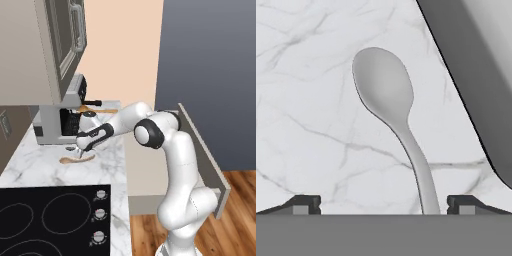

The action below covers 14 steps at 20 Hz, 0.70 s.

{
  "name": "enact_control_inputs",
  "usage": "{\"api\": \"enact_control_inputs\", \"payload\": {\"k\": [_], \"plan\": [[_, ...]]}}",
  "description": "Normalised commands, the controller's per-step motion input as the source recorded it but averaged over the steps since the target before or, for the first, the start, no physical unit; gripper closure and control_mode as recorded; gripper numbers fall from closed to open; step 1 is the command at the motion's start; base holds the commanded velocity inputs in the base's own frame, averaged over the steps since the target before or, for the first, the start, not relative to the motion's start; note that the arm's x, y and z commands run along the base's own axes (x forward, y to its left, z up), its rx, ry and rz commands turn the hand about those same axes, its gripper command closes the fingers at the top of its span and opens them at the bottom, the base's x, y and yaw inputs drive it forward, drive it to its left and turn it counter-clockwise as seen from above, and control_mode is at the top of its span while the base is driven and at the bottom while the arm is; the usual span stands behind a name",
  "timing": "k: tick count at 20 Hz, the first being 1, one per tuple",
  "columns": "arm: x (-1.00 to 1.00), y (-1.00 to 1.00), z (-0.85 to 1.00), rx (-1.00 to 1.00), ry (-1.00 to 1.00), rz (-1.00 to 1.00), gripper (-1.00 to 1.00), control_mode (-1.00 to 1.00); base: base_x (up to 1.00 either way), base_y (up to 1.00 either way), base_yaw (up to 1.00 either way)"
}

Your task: Organize the utensils by type. Pick up the wooden spoons from the counter and place them in the open cabinet. Then pick up the metallic utensils from the counter and place them in the open drawer.

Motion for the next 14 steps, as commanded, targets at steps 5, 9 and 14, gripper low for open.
{"api": "enact_control_inputs", "payload": {"k": [5,9,14], "plan": [[0.55,0.0,-0.09,0.0,0.0,0.0,-1.0,-1.0,0.0,0.0,0.0],[0.78,0.0,-0.22,0.0,0.07,0.0,-1.0,-1.0,0.0,0.0,0.0],[0.7,0.0,-0.78,0.0,0.14,0.0,1.0,-1.0,0.0,0.0,0.0]]}}
